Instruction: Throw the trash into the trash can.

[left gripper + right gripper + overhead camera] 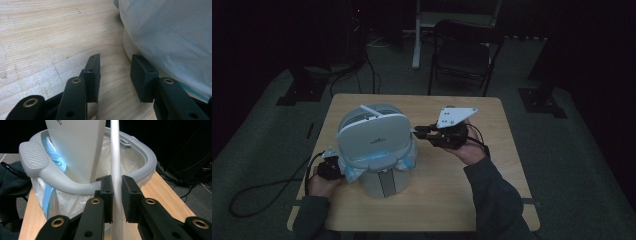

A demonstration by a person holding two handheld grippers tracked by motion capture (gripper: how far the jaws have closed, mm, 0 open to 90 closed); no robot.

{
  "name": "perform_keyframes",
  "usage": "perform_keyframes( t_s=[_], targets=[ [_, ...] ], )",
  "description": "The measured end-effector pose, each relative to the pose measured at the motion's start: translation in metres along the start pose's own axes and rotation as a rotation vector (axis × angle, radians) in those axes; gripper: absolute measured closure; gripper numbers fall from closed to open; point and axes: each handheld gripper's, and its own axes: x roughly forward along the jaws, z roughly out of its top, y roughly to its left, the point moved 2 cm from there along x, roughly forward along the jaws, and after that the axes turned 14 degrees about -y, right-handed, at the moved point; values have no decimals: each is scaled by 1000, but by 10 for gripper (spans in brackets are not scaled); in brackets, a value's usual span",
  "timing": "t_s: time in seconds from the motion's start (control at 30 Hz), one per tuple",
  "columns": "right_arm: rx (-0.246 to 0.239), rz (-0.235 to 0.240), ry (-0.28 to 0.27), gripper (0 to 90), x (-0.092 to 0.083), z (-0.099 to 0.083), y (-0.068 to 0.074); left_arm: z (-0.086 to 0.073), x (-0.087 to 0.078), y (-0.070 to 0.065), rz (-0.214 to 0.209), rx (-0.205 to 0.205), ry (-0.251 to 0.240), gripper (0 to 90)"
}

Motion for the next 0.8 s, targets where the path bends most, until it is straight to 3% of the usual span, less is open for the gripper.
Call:
perform_keyframes(
  t_s=[0.8],
  targets=[
    [-18, 2, -1, 798, 1, 11, -2, 0, 0, 0, 0, 0, -1, 610]
  ],
)
